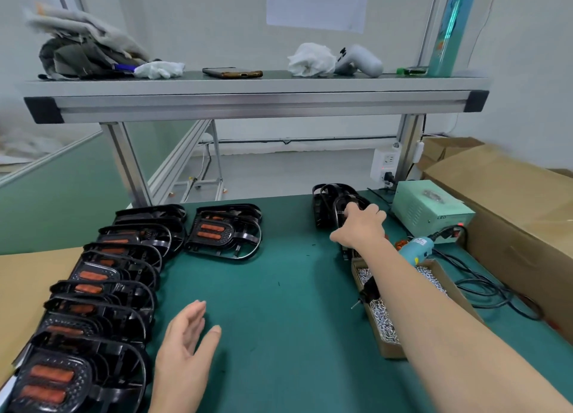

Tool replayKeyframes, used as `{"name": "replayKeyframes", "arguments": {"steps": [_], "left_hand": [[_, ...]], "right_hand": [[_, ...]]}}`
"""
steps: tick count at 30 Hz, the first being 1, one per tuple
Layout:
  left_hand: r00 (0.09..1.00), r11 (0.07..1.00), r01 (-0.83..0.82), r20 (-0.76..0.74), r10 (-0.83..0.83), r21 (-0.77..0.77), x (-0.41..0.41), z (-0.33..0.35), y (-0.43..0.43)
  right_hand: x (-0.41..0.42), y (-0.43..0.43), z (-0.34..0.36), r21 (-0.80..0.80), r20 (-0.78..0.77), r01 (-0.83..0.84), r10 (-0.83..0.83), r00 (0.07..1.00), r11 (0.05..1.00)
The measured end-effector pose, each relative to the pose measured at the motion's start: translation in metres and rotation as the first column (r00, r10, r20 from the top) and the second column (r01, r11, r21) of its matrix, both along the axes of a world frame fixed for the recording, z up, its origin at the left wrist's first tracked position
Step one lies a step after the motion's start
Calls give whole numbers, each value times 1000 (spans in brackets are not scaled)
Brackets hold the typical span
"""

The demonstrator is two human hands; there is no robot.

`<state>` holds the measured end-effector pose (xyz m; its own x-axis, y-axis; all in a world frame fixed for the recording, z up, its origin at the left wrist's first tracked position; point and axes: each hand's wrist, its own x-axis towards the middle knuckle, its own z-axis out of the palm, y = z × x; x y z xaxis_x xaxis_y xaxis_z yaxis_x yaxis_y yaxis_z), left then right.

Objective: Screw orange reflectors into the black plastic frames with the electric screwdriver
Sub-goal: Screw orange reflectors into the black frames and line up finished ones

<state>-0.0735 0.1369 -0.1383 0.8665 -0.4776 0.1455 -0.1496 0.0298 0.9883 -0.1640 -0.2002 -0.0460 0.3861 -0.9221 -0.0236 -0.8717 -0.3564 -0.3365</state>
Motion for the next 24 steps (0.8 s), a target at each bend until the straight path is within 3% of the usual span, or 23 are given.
{"name": "replayKeyframes", "arguments": {"steps": [8,14,17,20,22,24], "left_hand": [[1000,1000,14,15,-14,-14,-6,9,-2],[999,1000,12,32,-11,-11,-7,10,-2],[999,999,31,35,-31,6,-7,7,-1],[997,996,74,15,-74,46,-7,5,-1],[991,991,126,-38,-125,44,-8,7,-2],[983,985,169,-83,-166,30,-8,11,-3]], "right_hand": [[-7,3,-1,-94,260,118,-90,961,989],[-14,21,32,-107,622,145,-47,782,984],[-17,46,51,-90,756,74,20,654,993],[-20,87,57,84,880,-120,-17,475,989],[-23,116,52,208,925,-301,-87,369,931],[-26,142,44,287,930,-444,-135,343,848]]}}
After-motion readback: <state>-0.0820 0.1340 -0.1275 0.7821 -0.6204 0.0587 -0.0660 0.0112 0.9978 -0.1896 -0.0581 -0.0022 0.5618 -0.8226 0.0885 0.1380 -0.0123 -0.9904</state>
